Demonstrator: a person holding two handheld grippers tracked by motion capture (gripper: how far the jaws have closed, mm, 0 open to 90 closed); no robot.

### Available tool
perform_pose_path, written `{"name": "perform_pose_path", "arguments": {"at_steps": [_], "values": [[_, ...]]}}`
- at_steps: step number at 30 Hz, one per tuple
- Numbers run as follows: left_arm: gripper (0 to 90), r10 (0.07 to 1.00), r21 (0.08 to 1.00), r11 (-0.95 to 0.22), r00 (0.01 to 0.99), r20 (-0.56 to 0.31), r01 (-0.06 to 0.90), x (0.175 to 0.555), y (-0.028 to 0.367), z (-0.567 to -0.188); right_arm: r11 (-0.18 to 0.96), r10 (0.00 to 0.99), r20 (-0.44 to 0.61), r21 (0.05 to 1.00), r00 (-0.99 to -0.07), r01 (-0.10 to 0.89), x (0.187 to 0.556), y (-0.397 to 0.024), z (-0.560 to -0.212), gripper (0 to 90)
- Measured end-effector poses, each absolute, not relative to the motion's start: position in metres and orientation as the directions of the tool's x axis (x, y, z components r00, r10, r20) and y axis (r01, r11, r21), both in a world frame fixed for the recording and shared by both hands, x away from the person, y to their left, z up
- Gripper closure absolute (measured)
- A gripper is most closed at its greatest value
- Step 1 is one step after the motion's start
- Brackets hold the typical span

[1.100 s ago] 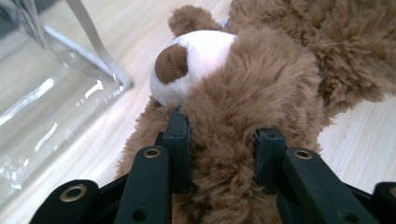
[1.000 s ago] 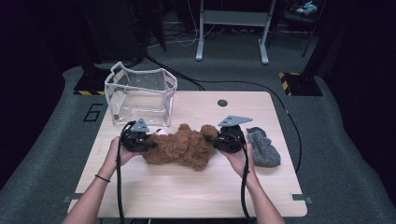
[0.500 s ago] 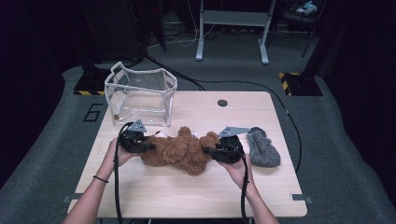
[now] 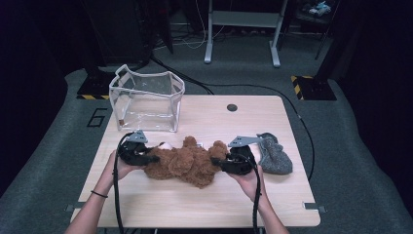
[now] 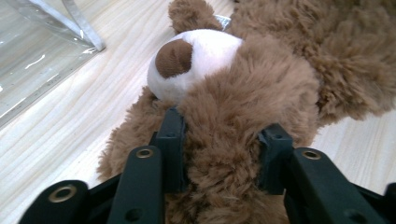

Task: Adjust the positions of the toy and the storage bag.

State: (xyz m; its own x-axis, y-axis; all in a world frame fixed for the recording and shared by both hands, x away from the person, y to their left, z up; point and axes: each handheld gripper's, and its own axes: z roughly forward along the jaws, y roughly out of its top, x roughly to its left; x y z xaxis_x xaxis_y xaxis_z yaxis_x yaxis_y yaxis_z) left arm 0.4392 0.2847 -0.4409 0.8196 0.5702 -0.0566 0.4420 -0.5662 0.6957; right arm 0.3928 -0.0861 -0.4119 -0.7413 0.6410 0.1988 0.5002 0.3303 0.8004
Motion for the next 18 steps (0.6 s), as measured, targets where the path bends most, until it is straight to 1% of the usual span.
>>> {"name": "perform_pose_path", "arguments": {"at_steps": [1,2,3,4,5,6,7,9,10,11,12,13,15,16,18], "values": [[58.5,0.571,0.694,-0.571,0.82,-0.049,0.438,0.44,0.285,-0.44,0.343,0.64,0.195,0.793,-0.743,0.503,0.395,-0.087,-0.412,60.9],[53.2,0.571,0.693,-0.568,0.819,-0.057,0.444,0.44,0.284,-0.44,0.328,0.659,0.191,0.797,-0.728,0.506,0.398,-0.091,-0.412,55.2],[53.2,0.57,0.696,-0.565,0.82,-0.061,0.444,0.441,0.285,-0.44,0.328,0.659,0.191,0.797,-0.728,0.506,0.398,-0.091,-0.412,55.2],[49.5,0.567,0.691,-0.571,0.821,-0.059,0.444,0.441,0.285,-0.439,0.33,0.667,0.187,0.794,-0.721,0.511,0.4,-0.093,-0.411,50.3],[49.5,0.571,0.695,-0.567,0.819,-0.055,0.442,0.441,0.285,-0.44,0.309,0.674,0.205,0.794,-0.71,0.523,0.402,-0.097,-0.411,47.5],[47.2,0.573,0.694,-0.56,0.817,-0.07,0.452,0.441,0.285,-0.439,0.307,0.683,0.199,0.795,-0.702,0.524,0.404,-0.101,-0.411,44.7],[45.2,0.576,0.695,-0.56,0.815,-0.065,0.451,0.441,0.285,-0.439,0.309,0.681,0.201,0.793,-0.704,0.525,0.405,-0.105,-0.411,40.4],[41.4,0.582,0.701,-0.55,0.81,-0.07,0.455,0.442,0.286,-0.438,0.299,0.684,0.206,0.796,-0.7,0.526,0.407,-0.113,-0.411,35.6],[39.9,0.584,0.702,-0.546,0.808,-0.072,0.457,0.442,0.286,-0.438,0.283,0.689,0.212,0.802,-0.693,0.526,0.408,-0.116,-0.411,31.7],[37.0,0.588,0.701,-0.546,0.806,-0.069,0.458,0.442,0.287,-0.437,0.286,0.703,0.202,0.798,-0.682,0.53,0.409,-0.123,-0.411,25.2],[37.0,0.593,0.704,-0.54,0.802,-0.071,0.461,0.442,0.286,-0.437,0.286,0.703,0.202,0.798,-0.682,0.53,0.409,-0.123,-0.411,25.2],[35.9,0.596,0.703,-0.537,0.799,-0.076,0.467,0.442,0.286,-0.437,0.276,0.705,0.207,0.801,-0.678,0.531,0.409,-0.125,-0.411,23.3],[30.0,0.613,0.696,-0.53,0.786,-0.081,0.485,0.443,0.287,-0.435,0.266,0.719,0.206,0.801,-0.664,0.537,0.411,-0.132,-0.411,16.3],[26.2,0.62,0.7,-0.521,0.78,-0.082,0.488,0.443,0.288,-0.435,0.251,0.726,0.213,0.803,-0.654,0.54,0.412,-0.137,-0.411,15.0],[22.6,0.634,0.698,-0.508,0.768,-0.096,0.506,0.444,0.289,-0.434,0.244,0.738,0.21,0.803,-0.642,0.544,0.413,-0.144,-0.411,13.2]]}}
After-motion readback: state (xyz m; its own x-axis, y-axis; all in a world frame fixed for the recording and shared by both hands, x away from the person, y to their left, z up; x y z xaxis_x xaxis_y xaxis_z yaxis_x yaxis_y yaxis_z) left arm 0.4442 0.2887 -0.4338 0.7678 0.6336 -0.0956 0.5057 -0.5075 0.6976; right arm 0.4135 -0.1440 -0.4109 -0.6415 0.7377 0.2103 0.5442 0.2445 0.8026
